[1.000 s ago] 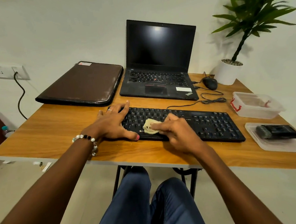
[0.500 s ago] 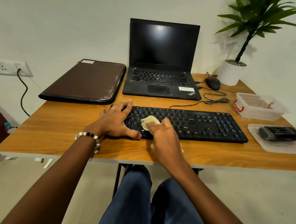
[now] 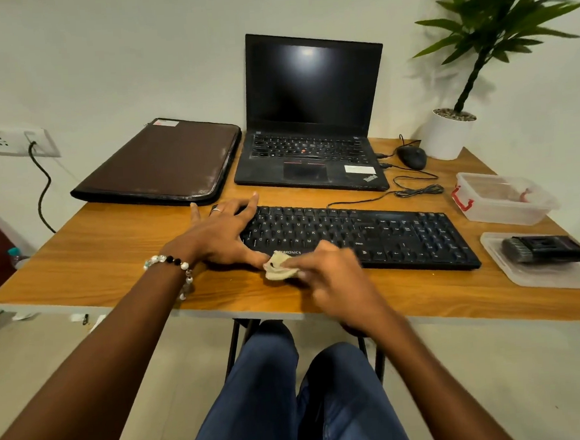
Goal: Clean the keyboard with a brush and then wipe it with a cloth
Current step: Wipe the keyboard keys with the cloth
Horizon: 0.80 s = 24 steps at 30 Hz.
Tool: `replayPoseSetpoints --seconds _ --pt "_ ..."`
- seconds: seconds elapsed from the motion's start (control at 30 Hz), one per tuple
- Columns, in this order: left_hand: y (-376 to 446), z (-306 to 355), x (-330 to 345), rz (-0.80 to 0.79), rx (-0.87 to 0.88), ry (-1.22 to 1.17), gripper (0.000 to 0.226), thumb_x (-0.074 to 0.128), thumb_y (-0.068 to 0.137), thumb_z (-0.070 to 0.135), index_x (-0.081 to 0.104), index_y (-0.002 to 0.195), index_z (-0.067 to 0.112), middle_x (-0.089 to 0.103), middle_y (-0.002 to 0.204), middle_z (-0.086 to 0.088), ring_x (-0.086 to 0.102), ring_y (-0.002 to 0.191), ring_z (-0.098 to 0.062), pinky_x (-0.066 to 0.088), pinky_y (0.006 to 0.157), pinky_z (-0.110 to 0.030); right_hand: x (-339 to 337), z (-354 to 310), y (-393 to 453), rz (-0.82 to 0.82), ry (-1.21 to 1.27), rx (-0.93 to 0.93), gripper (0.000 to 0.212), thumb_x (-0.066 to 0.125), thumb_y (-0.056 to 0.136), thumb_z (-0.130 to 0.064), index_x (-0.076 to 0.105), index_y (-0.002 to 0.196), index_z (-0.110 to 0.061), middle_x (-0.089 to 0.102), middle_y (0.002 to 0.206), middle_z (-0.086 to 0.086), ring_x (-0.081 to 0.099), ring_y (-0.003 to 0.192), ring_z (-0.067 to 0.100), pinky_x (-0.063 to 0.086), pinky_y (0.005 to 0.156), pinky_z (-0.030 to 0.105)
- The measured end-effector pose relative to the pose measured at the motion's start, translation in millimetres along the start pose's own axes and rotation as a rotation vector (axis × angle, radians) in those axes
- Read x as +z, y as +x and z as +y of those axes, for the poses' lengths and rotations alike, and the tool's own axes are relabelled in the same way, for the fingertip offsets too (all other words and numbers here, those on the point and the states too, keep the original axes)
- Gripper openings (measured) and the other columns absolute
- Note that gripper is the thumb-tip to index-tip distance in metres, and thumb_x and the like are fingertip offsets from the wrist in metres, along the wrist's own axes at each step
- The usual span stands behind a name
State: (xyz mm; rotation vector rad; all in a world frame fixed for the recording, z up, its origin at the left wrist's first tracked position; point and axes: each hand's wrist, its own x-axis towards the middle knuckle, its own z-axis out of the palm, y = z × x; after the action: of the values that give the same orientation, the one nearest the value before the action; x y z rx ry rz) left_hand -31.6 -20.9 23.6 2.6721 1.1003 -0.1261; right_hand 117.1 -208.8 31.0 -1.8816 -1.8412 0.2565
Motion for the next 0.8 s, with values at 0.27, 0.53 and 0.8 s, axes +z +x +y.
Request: replayPoseSetpoints --seconds 0.27,0.53,0.8 --pt "6.1 35.2 -10.7 -0.03 0.122 -0.083 0.126 0.054 0.054 0.083 -0.008 0.152 0.033 -0.004 0.161 0.01 0.002 0.147 -0.025 -0.025 0.104 -0.066 -50.2 42.6 6.7 0.441 0.013 0.489 0.039 0.055 0.091 -0.004 0.059 0.128 -0.015 0.061 0.124 0.009 0.057 0.098 0.013 0.048 0.077 0.022" --pt "34.6 76.9 -2.5 -0.03 0.181 -0.042 0.128 0.067 0.063 0.075 -0.011 0.152 0.028 0.003 0.161 0.003 0.003 0.147 -0.026 -0.016 0.107 -0.069 -5.9 18.4 -14.9 0.206 -0.034 0.232 0.054 0.06 0.087 -0.002 0.051 0.137 -0.016 0.057 0.125 0.006 0.047 0.107 0.017 0.043 0.083 0.021" --pt "36.7 79.0 0.5 -0.008 0.166 -0.039 0.131 0.069 0.06 0.074 -0.011 0.152 0.027 0.007 0.158 0.003 0.004 0.146 -0.027 -0.015 0.108 -0.068 -9.2 45.4 -17.2 0.426 0.056 0.448 0.028 0.045 0.096 -0.012 0.06 0.119 -0.009 0.052 0.114 0.007 0.055 0.098 0.021 0.048 0.085 0.036"
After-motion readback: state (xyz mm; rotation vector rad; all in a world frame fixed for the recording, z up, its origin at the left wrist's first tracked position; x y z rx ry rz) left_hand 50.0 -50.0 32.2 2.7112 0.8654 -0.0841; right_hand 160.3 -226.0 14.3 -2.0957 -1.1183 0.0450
